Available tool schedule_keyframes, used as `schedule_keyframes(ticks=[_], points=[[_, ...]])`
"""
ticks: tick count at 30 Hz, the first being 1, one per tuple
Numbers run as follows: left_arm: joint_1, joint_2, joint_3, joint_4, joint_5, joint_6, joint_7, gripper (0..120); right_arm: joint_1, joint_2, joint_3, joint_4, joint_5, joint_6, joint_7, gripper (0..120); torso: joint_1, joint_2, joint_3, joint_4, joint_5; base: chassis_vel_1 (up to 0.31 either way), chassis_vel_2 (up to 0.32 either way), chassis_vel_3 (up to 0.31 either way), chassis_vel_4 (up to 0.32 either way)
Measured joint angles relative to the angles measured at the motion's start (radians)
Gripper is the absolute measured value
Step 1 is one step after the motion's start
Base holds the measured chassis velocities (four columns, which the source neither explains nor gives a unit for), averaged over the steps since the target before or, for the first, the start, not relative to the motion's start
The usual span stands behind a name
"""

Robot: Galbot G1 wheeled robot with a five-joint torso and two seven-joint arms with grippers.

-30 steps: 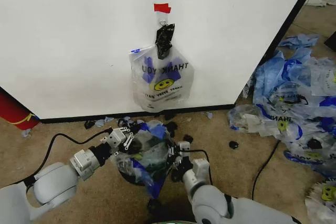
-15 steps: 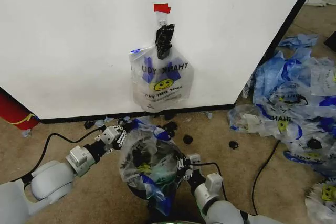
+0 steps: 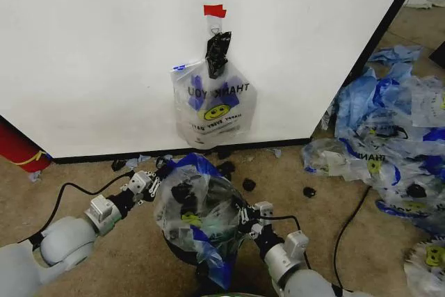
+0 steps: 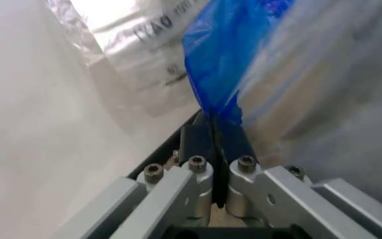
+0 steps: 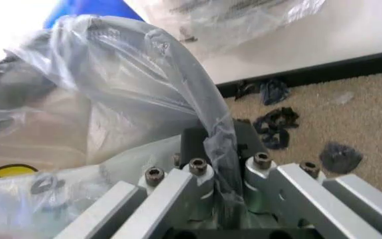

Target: Pick up the garbage bag from the wall and place it over the trash bin.

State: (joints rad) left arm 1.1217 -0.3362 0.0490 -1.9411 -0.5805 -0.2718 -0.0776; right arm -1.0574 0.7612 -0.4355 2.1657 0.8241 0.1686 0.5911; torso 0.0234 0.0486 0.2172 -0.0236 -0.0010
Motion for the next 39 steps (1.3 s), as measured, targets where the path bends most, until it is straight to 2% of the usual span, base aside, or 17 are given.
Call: schedule_keyframes(ticks=[19, 27, 29, 30, 33, 34, 39], points=[[0.001, -0.055, 0.039, 0.037, 0.007, -0.023, -0.002, 0, 0.007, 0.022, 0.068, 0.000, 0.038, 0.010, -0.012, 0, 0.000, 0.000, 0.000, 0.0000, -0.0001, 0.000, 0.000, 0.000, 0.000], [-0.003, -0.055, 0.018, 0.018, -0.002, -0.027, -0.012, 0, 0.002, 0.022, 0.087, -0.004, 0.039, 0.010, -0.007, 0, 0.000, 0.000, 0.000, -0.0001, 0.0000, 0.000, 0.000, 0.000, 0.000], [0.006, -0.047, -0.004, -0.005, -0.011, -0.027, -0.017, 10, 0.002, 0.027, 0.099, -0.023, 0.034, 0.010, -0.002, 0, 0.000, 0.000, 0.000, -0.0001, 0.0000, 0.000, 0.000, 0.000, 0.000], [0.006, -0.047, -0.004, -0.005, -0.011, -0.027, -0.017, 10, 0.002, 0.027, 0.099, -0.023, 0.034, 0.010, -0.002, 0, 0.000, 0.000, 0.000, -0.0001, 0.0000, 0.000, 0.000, 0.000, 0.000], [0.018, -0.034, -0.023, -0.031, -0.020, -0.027, -0.021, 20, 0.002, 0.028, 0.111, -0.035, 0.033, 0.010, 0.001, 0, 0.000, 0.000, 0.000, 0.0000, 0.0001, 0.000, 0.000, 0.000, 0.000], [0.022, -0.026, -0.030, -0.047, -0.025, -0.026, -0.028, 28, 0.002, 0.029, 0.118, -0.039, 0.034, 0.010, 0.001, 0, 0.000, 0.000, 0.000, 0.0000, 0.0000, 0.000, 0.000, 0.000, 0.000], [0.023, -0.016, -0.042, -0.076, -0.038, -0.025, -0.048, 43, -0.003, 0.032, 0.145, -0.050, 0.034, 0.011, 0.001, 0, 0.000, 0.000, 0.000, 0.0000, 0.0000, 0.000, 0.000, 0.000, 0.000]])
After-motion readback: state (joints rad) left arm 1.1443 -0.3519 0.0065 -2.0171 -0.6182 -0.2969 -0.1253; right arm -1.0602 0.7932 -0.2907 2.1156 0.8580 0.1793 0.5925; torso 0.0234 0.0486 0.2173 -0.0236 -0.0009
